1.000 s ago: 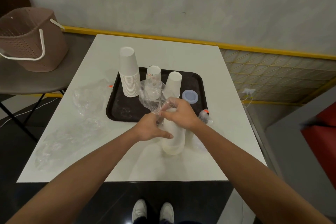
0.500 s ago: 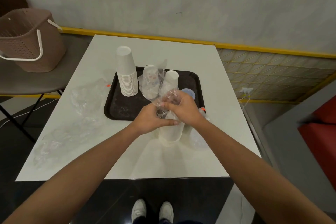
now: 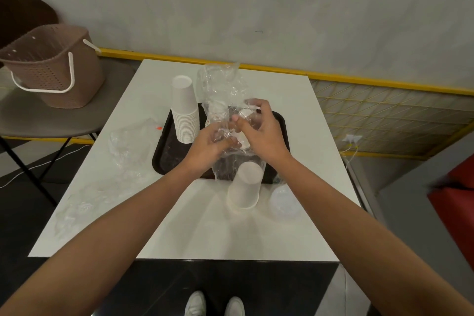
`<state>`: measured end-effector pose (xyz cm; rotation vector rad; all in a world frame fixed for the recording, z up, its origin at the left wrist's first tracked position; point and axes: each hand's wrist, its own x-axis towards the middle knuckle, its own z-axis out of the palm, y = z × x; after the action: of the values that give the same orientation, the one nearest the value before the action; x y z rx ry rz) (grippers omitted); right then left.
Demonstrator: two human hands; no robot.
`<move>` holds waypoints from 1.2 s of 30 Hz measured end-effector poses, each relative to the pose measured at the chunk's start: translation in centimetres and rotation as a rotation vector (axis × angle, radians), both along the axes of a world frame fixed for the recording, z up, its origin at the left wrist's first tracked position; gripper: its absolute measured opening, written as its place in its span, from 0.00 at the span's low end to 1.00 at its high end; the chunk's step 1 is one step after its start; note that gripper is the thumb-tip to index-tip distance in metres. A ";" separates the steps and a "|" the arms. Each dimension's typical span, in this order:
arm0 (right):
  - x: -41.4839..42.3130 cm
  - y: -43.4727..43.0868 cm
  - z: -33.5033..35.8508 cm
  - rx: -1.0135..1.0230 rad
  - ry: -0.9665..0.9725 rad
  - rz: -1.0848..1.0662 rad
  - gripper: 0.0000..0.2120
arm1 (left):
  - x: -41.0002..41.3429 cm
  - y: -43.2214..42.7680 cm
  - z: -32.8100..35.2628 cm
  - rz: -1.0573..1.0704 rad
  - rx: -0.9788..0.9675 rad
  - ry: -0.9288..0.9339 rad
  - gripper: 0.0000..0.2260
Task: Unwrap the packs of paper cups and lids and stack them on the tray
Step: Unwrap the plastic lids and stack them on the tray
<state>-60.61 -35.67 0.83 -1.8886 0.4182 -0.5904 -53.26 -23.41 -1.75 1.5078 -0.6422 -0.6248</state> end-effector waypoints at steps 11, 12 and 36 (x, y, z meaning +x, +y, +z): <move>2.5 1.9 2.3 -0.069 -0.142 0.078 0.22 | 1.1 2.4 1.7 0.221 -0.188 -0.055 0.12; 2.8 2.3 2.2 -0.059 -0.125 0.104 0.21 | 1.2 2.8 1.6 0.250 -0.181 -0.091 0.15; 3.6 8.9 -8.1 -0.479 0.752 0.665 0.29 | 2.9 8.5 -8.1 0.639 0.549 0.107 0.24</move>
<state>-56.97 -26.76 -7.24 -2.5027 0.0865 0.5341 -50.39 -14.94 -9.87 2.0397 0.1317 -0.3877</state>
